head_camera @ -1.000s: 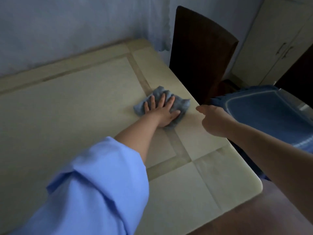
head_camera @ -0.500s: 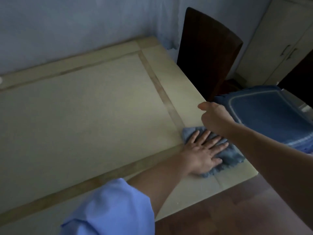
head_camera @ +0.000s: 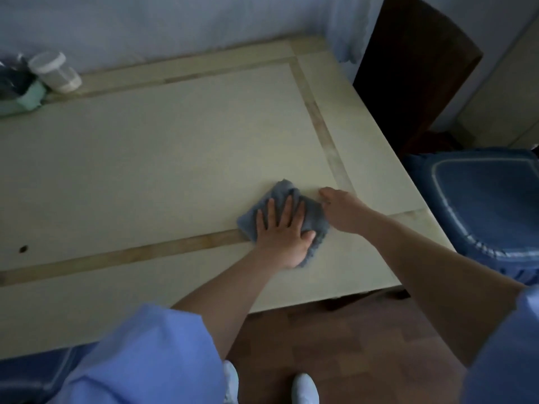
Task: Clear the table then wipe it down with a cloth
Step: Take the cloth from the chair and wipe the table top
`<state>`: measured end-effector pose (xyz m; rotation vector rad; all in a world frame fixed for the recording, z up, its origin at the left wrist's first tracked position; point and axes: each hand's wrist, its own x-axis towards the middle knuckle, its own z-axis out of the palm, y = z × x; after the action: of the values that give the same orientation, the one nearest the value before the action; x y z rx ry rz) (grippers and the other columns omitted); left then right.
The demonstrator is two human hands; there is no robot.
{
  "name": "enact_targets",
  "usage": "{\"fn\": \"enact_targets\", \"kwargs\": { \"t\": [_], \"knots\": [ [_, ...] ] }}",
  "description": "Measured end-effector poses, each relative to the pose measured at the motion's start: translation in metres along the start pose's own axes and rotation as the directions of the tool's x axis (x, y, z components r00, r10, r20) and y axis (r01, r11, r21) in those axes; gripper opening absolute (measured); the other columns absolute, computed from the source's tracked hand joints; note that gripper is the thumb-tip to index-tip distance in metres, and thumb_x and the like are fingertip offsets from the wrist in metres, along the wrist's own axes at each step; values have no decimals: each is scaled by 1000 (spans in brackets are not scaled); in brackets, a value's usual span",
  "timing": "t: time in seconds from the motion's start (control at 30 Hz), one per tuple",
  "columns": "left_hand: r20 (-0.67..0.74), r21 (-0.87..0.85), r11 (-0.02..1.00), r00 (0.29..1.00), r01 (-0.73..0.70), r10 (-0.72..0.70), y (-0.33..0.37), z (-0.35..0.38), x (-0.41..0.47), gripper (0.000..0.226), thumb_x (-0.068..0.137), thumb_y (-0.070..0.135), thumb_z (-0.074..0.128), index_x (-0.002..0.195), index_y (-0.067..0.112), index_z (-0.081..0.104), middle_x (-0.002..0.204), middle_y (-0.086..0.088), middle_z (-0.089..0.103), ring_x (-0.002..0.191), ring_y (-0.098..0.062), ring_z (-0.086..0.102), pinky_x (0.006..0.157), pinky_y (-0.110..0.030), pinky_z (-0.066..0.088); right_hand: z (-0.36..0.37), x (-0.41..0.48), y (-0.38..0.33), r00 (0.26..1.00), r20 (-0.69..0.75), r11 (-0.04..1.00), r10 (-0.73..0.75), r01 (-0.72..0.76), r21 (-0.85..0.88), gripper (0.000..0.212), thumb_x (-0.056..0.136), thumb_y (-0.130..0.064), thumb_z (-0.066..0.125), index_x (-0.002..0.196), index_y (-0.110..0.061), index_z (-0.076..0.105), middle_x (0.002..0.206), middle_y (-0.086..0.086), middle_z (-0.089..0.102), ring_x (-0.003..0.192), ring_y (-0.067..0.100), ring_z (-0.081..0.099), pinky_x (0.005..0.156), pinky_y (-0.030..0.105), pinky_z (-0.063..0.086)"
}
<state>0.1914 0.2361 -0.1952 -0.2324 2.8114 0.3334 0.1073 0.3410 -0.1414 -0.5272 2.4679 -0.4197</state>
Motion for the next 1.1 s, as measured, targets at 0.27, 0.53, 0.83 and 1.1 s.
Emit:
{"fn": "enact_targets", "kwargs": {
  "t": [0.27, 0.53, 0.83, 1.1],
  "knots": [
    [94, 68, 963, 963, -260, 253, 15, 15, -51, 59, 97, 52, 16, 149, 32, -3, 159, 6, -12, 144, -25, -23, 113, -45, -20, 25, -8, -15, 977, -181, 991, 109, -93, 94, 24, 96, -16, 38, 101, -1, 55, 121, 26, 53, 113, 35, 51, 87, 34, 40],
    [23, 58, 996, 997, -70, 69, -117, 11, -113, 75, 78, 63, -9, 148, 34, -12, 157, 10, -20, 135, -18, -33, 108, -40, -23, 70, -20, -132, 997, -77, 999, 10, -8, 38, 40, 97, -20, 41, 132, -1, 46, 135, 21, 50, 125, 34, 48, 101, 35, 39],
    [4, -38, 966, 967, 255, -255, -318, -8, -196, 61, 97, 52, 15, 148, 32, -12, 158, 7, -20, 145, -23, -21, 116, -43, -11, 157, -23, -286, 989, 3, 988, -149, 149, 49, 39, 99, -21, 36, 133, -5, 46, 138, 19, 49, 125, 33, 47, 99, 31, 39],
    [52, -174, 851, 868, 495, -494, -352, -20, -184, 67, 95, 54, 17, 148, 28, -16, 157, 3, -25, 143, -30, -23, 114, -49, -15, 147, -15, -286, 971, -232, 992, 62, -33, 123, 41, 99, -10, 31, 138, -7, 43, 144, 16, 45, 131, 31, 43, 103, 31, 36]
  ]
}}
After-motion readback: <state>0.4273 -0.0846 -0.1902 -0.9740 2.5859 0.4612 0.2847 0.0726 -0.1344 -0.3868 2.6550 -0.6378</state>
